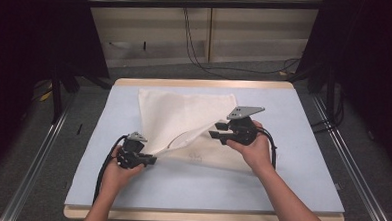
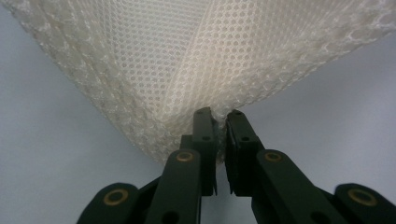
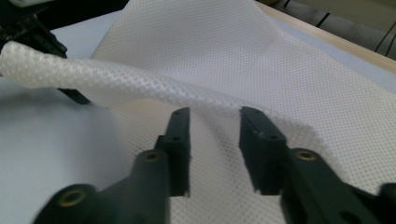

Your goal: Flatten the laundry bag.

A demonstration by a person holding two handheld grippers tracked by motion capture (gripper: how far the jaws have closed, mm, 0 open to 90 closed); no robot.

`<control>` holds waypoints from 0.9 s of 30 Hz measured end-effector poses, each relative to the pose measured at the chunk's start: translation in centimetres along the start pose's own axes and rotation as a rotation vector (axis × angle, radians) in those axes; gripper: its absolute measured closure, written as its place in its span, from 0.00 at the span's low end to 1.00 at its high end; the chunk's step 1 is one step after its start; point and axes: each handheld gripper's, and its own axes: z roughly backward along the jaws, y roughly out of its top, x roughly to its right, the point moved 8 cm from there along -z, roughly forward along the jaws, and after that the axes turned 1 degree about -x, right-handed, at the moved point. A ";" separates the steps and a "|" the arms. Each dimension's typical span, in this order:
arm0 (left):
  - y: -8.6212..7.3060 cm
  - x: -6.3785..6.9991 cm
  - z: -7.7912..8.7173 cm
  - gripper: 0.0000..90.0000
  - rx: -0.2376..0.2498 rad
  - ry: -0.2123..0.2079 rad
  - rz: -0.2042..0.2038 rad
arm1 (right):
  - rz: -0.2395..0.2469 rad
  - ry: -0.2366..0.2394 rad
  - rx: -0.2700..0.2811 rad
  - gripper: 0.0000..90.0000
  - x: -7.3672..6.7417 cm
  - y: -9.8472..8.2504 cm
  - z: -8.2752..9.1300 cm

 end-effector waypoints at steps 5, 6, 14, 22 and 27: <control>0.0 0.0 0.0 0.93 0.002 0.000 -0.001 | -0.049 -0.046 0.057 0.90 0.6 1.1 0.4; 0.0 0.0 0.0 0.93 0.002 0.000 -0.001 | -0.066 -0.039 0.069 0.91 0.5 1.4 0.4; 0.0 0.0 0.0 0.93 0.000 0.000 -0.003 | -0.083 0.005 0.102 0.94 -0.3 2.8 -1.1; 0.0 -0.1 0.1 0.92 0.006 -0.002 0.007 | -0.086 0.056 0.075 0.95 -1.5 3.1 -2.1; 0.2 0.0 0.4 0.85 0.025 -0.025 0.035 | -0.065 0.080 0.038 0.97 -2.3 2.0 -2.8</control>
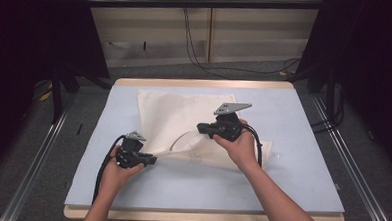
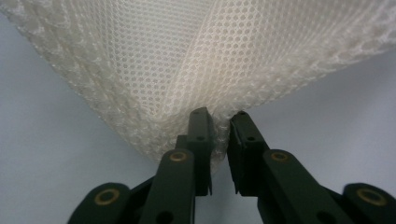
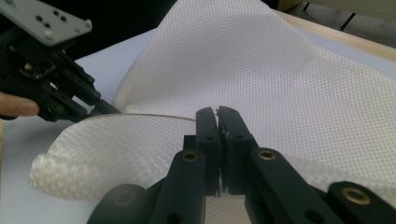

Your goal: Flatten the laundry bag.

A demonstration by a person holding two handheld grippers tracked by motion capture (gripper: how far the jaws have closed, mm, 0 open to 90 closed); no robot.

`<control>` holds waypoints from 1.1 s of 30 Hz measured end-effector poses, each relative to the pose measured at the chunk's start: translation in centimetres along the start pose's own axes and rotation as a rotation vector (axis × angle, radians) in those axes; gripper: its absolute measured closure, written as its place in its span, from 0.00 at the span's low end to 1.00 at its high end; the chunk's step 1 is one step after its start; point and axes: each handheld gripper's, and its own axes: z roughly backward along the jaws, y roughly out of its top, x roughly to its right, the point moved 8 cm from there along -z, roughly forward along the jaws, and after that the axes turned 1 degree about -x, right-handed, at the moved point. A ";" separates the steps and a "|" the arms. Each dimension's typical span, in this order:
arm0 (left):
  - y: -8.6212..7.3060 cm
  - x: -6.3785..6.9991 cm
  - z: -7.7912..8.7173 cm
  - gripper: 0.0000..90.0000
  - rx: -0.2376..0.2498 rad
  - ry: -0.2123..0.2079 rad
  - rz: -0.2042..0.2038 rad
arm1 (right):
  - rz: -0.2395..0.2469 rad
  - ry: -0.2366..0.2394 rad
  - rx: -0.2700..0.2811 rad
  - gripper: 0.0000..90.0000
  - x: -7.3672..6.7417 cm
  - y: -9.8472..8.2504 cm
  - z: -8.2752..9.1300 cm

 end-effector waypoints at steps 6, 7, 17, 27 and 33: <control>0.7 0.4 0.8 0.68 0.053 -0.005 0.018 | 0.001 0.001 -0.023 0.97 -0.1 -1.5 -0.4; 0.9 0.5 0.9 0.62 0.067 -0.006 0.016 | 0.003 0.002 -0.028 0.97 0.0 -1.8 -0.4; 2.6 1.8 1.2 0.31 0.143 -0.014 -0.046 | -0.017 0.003 -0.019 0.96 0.0 -2.4 -0.6; 4.3 5.0 1.2 0.36 0.224 -0.062 -0.157 | -0.008 0.013 -0.034 0.95 -0.8 -2.5 -1.1; 3.8 6.2 0.3 0.74 0.158 -0.074 -0.230 | 0.001 0.013 -0.044 0.94 -1.1 -2.7 -1.3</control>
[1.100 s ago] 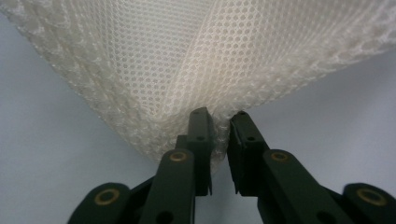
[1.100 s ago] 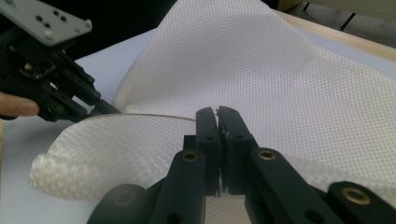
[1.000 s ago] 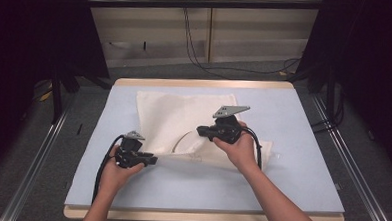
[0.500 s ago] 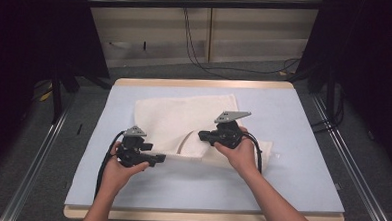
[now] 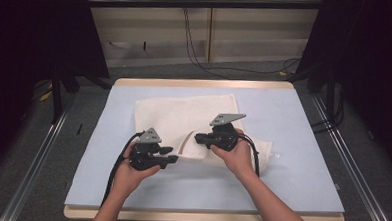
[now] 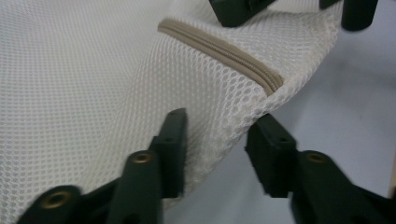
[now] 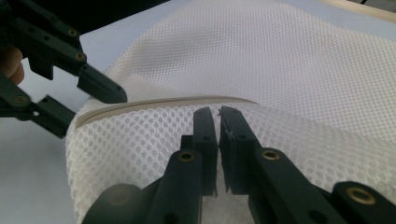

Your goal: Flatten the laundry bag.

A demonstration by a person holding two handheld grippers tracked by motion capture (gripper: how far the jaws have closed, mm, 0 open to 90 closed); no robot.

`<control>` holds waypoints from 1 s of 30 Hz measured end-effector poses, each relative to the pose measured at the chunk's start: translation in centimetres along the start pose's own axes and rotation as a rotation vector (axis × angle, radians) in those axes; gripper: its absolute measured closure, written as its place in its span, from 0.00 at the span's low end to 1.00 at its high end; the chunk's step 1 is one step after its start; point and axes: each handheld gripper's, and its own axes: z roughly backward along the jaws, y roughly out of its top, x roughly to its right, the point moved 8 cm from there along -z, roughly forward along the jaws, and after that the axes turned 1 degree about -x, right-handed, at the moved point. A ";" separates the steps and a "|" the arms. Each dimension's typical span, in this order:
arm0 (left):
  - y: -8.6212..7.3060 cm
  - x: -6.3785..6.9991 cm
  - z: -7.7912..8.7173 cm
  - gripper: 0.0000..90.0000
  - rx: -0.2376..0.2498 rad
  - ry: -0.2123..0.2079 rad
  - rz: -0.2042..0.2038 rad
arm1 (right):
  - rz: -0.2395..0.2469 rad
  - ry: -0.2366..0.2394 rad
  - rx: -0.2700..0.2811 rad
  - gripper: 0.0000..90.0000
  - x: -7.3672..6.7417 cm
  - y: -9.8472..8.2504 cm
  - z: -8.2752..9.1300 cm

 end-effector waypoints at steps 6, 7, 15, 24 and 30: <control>-1.7 -0.1 0.1 0.92 -0.046 -0.036 0.022 | -0.007 -0.026 -0.019 0.89 0.6 -0.4 0.8; -2.0 -0.2 0.2 0.92 -0.057 -0.047 0.024 | -0.009 -0.032 -0.016 0.88 0.8 -0.4 1.1; -4.1 -0.8 1.0 0.93 -0.121 -0.060 0.082 | -0.043 -0.096 0.007 0.85 3.9 -0.9 4.5; -5.3 -1.7 2.6 0.93 -0.136 -0.055 0.118 | -0.087 -0.173 0.025 0.81 7.3 -2.4 8.0; -6.3 -2.4 3.6 0.93 -0.148 -0.040 0.146 | -0.111 -0.203 0.018 0.79 8.6 -3.5 8.8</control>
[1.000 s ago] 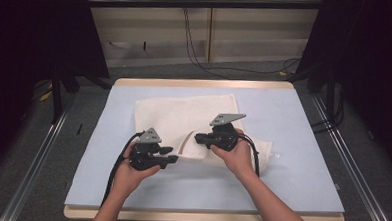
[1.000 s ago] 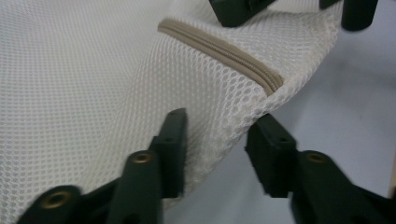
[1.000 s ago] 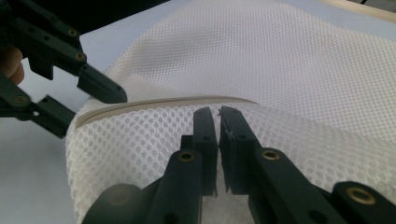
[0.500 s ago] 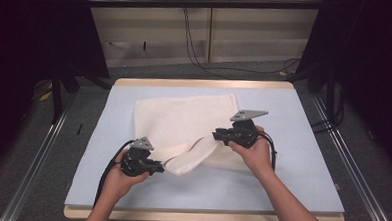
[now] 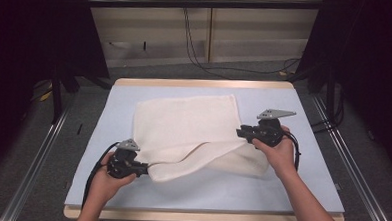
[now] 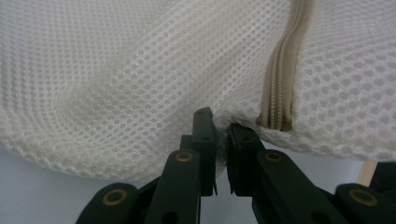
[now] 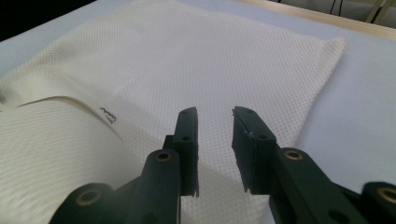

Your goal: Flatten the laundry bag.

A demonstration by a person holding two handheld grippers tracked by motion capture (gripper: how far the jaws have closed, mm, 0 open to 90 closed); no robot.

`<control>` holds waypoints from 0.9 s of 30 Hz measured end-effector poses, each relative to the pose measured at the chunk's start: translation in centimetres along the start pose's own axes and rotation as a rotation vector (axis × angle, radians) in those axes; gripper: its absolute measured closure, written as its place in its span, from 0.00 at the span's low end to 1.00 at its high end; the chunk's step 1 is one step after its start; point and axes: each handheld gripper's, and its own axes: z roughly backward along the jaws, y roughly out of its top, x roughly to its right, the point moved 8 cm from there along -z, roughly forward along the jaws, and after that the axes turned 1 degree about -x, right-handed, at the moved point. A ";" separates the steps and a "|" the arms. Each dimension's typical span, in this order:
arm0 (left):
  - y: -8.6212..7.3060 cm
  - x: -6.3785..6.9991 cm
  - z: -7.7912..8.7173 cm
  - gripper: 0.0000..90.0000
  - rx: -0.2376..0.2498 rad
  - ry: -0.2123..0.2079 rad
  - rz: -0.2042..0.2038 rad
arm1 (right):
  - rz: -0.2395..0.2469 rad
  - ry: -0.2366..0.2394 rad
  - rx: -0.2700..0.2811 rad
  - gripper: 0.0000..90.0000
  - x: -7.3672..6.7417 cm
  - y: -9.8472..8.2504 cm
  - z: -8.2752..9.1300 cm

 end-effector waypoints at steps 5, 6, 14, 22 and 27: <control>-0.4 -0.6 0.4 0.93 0.004 0.009 0.010 | -0.018 -0.014 -0.016 0.77 1.1 -1.0 0.2; -0.5 -0.7 0.4 0.93 0.002 0.010 0.009 | -0.026 -0.014 -0.018 0.77 1.3 -1.3 0.3; -1.6 -1.3 0.4 0.93 -0.046 0.034 0.026 | -0.046 -0.012 -0.069 0.69 1.9 -3.3 -0.3; -2.0 -1.6 0.1 0.93 -0.080 0.047 0.022 | -0.045 -0.019 -0.122 0.60 1.8 -5.8 -1.7; -1.8 -1.8 0.0 0.93 -0.074 0.051 0.038 | -0.037 -0.034 -0.157 0.63 1.7 -6.6 -2.9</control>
